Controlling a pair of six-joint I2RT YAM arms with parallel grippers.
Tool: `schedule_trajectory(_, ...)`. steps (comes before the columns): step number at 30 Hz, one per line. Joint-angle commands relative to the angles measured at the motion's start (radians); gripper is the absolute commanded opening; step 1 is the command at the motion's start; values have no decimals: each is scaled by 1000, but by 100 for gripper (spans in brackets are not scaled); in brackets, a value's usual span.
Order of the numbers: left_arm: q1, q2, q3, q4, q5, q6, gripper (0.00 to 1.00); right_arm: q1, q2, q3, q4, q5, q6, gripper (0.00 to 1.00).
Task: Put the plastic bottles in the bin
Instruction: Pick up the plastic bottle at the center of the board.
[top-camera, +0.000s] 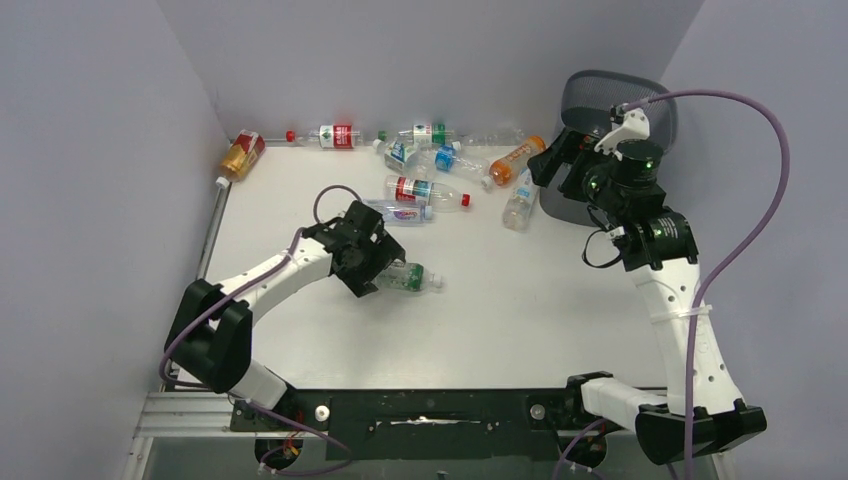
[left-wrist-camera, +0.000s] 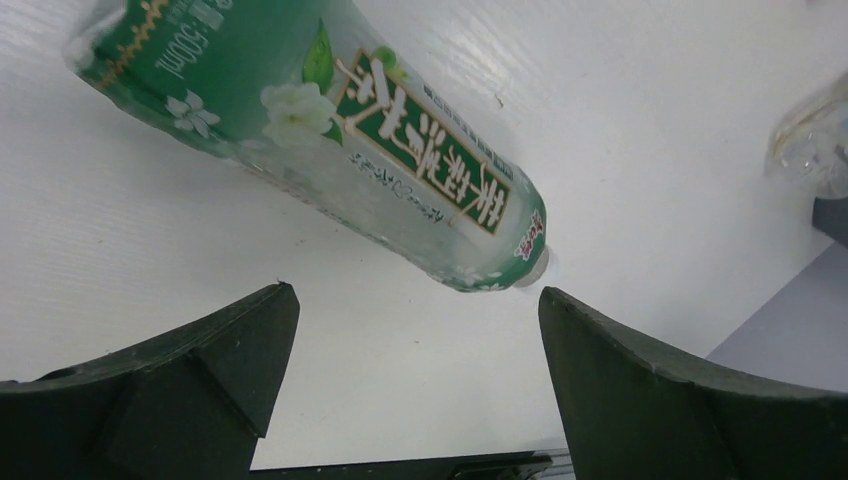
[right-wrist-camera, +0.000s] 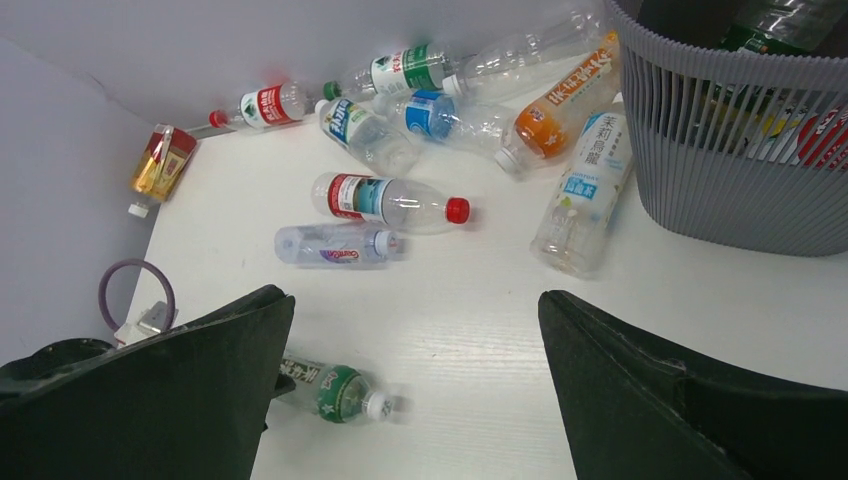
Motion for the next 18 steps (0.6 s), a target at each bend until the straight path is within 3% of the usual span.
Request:
schedule_trajectory(1,42,42,54,-9,-57,-86,93,15,-30,-17,21,-14,-17,100)
schedule_trajectory(18,134,301,216,-94,-120,-62,94,88,-59,-128,31,-19,6,100)
